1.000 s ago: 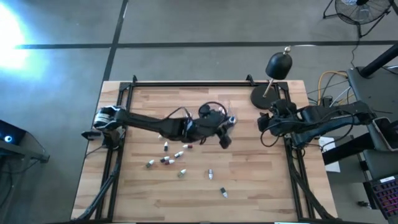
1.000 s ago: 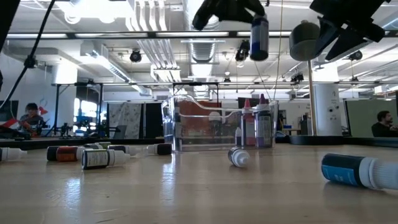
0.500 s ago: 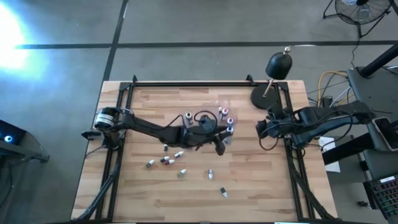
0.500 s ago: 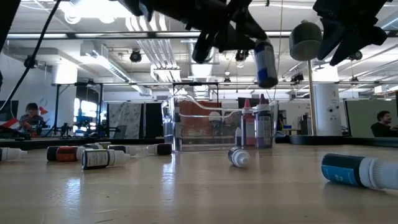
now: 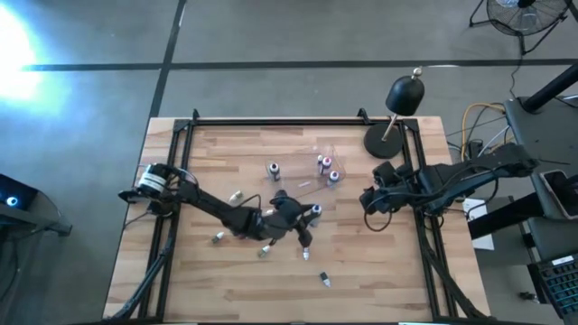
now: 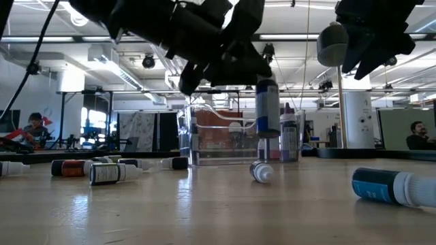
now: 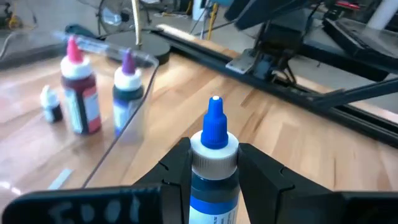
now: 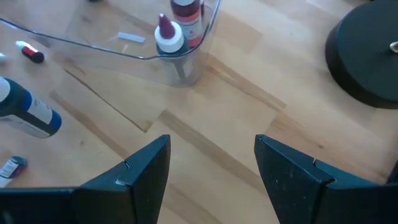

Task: Pick & Place food coloring
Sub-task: Remove the big blue food coloring bottle from the transparent bin

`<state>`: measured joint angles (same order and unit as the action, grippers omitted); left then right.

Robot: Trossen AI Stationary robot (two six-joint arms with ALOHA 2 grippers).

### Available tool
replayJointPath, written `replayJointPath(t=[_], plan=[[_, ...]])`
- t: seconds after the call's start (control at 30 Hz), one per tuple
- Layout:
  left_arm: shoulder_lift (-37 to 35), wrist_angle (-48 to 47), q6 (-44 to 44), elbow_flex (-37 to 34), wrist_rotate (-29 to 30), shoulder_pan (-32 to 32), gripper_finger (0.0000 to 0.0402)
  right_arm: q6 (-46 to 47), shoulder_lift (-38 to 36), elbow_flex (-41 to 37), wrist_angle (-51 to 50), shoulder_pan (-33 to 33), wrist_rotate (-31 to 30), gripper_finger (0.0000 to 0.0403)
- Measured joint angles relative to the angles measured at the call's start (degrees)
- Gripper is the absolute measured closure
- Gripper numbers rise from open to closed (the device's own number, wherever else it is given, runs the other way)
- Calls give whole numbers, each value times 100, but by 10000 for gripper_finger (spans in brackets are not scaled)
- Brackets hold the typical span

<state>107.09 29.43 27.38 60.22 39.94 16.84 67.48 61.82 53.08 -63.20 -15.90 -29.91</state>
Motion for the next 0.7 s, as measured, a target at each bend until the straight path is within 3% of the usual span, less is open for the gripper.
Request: replayJointPath(t=[0.2,0.7], plan=[[0,80,208,-433,492,119,323,-20,255,0,266,0,4,177],[-6,361,544,-1003,758,241,323,-11,509,0,378,4,109,177]])
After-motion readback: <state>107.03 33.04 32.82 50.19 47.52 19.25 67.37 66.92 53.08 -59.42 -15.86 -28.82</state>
